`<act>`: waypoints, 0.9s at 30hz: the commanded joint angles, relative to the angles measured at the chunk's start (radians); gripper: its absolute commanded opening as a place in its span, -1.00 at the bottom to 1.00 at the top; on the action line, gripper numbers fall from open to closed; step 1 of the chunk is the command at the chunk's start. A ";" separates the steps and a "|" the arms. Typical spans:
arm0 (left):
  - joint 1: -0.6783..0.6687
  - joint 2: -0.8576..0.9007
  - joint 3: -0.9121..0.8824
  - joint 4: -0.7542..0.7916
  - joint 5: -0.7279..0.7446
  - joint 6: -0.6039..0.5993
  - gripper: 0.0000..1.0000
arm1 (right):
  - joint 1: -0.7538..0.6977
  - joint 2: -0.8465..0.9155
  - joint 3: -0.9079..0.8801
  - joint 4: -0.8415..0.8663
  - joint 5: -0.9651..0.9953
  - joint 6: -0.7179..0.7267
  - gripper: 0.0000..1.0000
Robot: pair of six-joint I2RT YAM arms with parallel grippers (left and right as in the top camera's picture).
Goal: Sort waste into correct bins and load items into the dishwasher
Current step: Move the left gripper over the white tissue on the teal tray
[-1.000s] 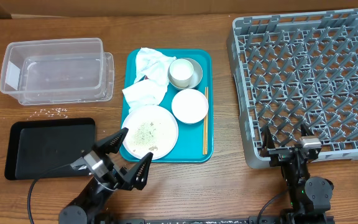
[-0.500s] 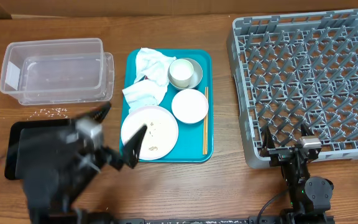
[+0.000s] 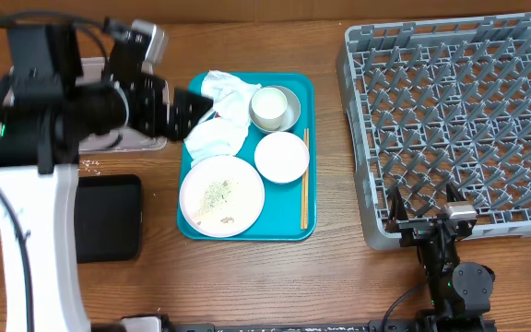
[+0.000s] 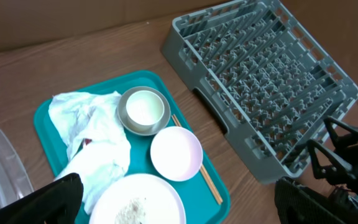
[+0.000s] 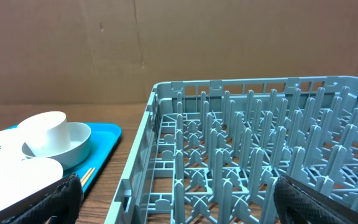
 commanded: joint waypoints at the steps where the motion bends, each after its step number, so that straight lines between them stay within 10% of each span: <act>1: -0.045 0.078 0.063 0.006 -0.068 0.021 1.00 | -0.005 -0.010 -0.010 0.006 -0.005 -0.001 1.00; 9: -0.247 0.280 0.163 0.017 -0.710 -0.063 1.00 | -0.005 -0.010 -0.010 0.006 -0.005 -0.001 1.00; 23: -0.266 0.567 0.163 0.199 -0.694 -0.062 1.00 | -0.005 -0.010 -0.010 0.006 -0.005 -0.001 1.00; 27: -0.266 0.631 0.163 0.211 -0.702 -0.063 0.66 | -0.005 -0.010 -0.010 0.006 -0.004 -0.001 1.00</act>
